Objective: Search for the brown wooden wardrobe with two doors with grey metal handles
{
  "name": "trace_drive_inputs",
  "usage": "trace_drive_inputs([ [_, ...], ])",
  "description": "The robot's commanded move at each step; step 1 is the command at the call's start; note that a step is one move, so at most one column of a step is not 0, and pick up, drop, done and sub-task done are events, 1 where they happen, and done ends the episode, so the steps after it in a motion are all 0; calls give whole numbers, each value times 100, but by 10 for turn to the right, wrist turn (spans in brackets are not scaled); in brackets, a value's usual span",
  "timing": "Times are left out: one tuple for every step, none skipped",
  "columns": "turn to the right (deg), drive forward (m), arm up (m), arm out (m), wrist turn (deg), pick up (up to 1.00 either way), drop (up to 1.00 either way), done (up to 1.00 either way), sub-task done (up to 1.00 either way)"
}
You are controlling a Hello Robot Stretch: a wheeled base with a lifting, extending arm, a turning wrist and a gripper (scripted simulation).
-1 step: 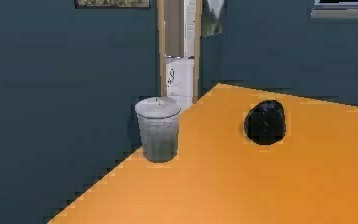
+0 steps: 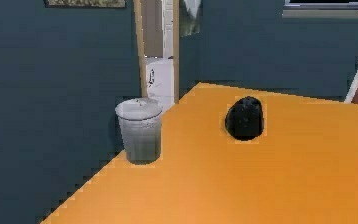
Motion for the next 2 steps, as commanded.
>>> trace_drive_inputs([
  [30, 0, 0, 0, 0, 0, 0, 0, 0],
  [0, 100, 0, 0, 0, 0, 0, 0, 0],
])
